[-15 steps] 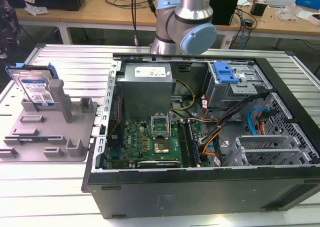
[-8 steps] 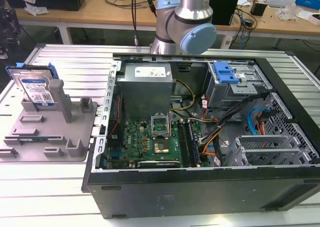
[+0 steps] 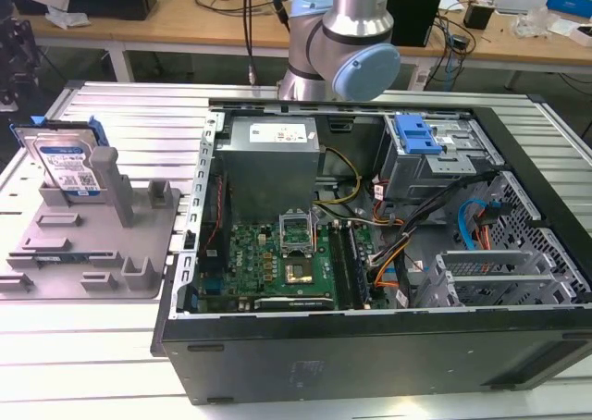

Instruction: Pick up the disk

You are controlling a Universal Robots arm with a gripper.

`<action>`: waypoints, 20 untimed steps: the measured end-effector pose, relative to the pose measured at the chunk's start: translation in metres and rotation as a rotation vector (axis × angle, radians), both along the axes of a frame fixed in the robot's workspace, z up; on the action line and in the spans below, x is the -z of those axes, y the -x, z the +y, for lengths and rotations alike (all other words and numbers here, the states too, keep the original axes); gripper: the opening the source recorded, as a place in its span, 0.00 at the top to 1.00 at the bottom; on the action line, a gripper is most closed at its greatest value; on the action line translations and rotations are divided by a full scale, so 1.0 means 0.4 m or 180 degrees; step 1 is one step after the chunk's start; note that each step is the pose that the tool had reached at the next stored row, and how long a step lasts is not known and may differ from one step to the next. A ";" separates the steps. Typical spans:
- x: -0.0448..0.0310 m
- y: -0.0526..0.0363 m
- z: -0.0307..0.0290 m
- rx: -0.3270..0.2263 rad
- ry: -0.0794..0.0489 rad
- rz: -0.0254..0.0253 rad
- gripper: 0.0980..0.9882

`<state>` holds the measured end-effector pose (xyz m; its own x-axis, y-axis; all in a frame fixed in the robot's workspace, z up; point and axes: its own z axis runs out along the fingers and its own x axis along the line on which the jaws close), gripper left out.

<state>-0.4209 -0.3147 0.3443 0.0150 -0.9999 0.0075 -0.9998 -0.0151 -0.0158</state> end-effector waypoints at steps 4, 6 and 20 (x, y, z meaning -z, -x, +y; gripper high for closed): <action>0.006 0.000 0.001 -0.0022 0.0000 0.0002 0.57; 0.010 0.000 0.001 -0.0033 0.0000 0.0003 0.57; 0.040 0.001 0.001 -0.0105 0.0000 0.0052 0.57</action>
